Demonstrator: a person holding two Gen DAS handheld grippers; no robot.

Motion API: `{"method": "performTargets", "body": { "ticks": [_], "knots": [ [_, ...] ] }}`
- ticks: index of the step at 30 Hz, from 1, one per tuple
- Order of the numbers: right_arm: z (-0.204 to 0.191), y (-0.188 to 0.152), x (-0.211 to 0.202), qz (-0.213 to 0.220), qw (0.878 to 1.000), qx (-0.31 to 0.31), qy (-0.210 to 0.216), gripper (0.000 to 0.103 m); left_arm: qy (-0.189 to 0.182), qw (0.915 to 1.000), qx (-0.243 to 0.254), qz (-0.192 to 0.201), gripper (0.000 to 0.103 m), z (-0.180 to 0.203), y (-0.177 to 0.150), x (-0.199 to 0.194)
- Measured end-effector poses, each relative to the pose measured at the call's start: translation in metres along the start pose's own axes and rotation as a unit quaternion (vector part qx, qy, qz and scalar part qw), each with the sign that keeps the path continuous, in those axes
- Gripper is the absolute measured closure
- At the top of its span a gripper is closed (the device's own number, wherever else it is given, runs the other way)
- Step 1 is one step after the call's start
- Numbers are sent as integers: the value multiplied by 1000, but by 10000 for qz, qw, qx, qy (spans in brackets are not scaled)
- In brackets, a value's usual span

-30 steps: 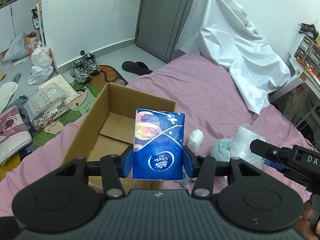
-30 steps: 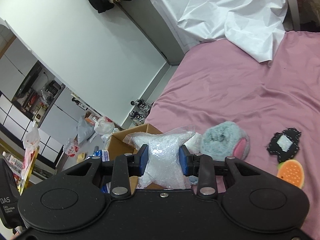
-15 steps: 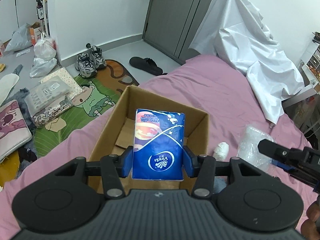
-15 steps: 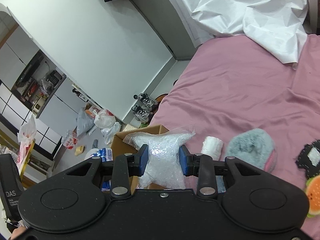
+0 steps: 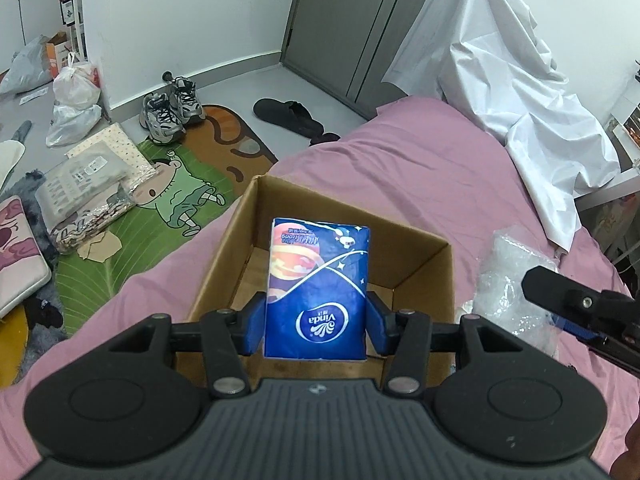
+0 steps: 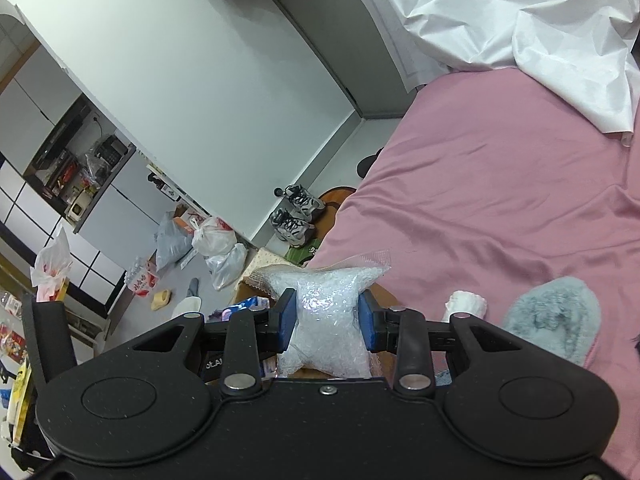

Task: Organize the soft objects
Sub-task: 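Carry the tissue pack and bead bag over the cardboard box with both tools, then open the left tool dropping the tissue pack while the right tool drops the bead bag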

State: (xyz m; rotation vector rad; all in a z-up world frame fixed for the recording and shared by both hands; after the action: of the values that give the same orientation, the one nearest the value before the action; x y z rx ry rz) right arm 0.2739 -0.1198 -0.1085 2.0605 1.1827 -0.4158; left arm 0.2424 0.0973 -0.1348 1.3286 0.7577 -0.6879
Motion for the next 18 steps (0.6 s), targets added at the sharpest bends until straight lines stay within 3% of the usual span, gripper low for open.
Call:
{"method": "performTargets", "body": {
  "ticks": [6, 14, 17, 18],
  "knots": [
    [-8, 0, 11, 38, 10000, 13, 13, 70, 114, 9996, 213, 167, 42, -4, 5, -6],
    [-18, 0, 22, 57, 9999, 80, 102, 70, 123, 9998, 144, 69, 41, -18, 8, -11],
    [-19, -2, 25, 67, 9998, 131, 126, 62, 175, 9997, 135, 70, 36, -22, 8, -16],
    [-19, -2, 25, 46, 9998, 137, 145, 54, 210, 9997, 126, 70, 33, -24, 7, -17]
  ]
}}
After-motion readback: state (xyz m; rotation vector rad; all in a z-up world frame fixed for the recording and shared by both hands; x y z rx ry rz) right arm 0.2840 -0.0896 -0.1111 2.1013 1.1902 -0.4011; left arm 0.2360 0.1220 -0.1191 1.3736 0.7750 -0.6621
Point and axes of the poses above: each gripper's, at about its wrist camera, not at the fingertips, and x roughly the way its jaws point, z to its right, y to its top, the point moved 4 cm from there along x, roughly the way its jaws point, and after that the axes turned 14 degrees about x, right-handed, at the moved point
